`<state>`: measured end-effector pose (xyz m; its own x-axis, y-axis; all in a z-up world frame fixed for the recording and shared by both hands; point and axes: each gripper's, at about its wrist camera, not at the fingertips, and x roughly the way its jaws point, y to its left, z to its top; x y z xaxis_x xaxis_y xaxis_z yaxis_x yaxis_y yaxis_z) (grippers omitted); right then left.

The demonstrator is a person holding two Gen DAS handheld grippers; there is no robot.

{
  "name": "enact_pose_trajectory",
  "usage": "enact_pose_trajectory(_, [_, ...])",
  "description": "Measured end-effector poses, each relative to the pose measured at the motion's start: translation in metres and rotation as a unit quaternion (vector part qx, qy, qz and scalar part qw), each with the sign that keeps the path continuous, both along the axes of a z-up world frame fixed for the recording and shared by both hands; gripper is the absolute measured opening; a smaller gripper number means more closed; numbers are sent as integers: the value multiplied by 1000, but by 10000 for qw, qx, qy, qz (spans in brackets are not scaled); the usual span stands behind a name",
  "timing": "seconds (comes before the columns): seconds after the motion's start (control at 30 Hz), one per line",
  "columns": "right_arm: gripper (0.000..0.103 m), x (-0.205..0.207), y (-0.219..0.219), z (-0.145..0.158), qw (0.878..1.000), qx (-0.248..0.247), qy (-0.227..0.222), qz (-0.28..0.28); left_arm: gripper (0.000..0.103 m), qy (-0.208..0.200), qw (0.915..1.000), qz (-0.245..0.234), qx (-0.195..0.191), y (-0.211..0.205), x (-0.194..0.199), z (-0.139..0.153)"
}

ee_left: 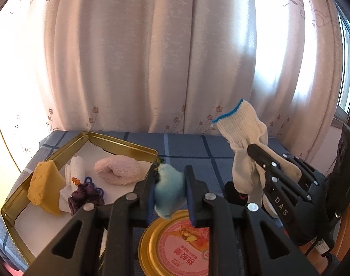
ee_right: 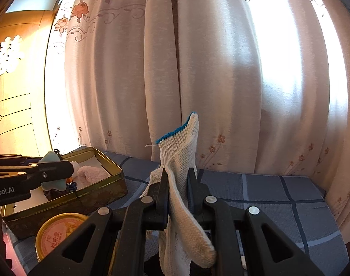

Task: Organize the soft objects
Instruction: 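Carry the mint plush with the left tool while the right tool carries the glove to the tin box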

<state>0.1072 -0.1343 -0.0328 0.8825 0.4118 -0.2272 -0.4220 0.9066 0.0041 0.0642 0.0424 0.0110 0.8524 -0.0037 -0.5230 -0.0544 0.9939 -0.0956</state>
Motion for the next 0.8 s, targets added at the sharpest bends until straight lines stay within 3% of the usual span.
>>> enact_pose_trajectory(0.8, [15, 11, 35, -1, 9991, -370, 55, 180, 21, 140, 9998, 44, -163, 20, 4, -12])
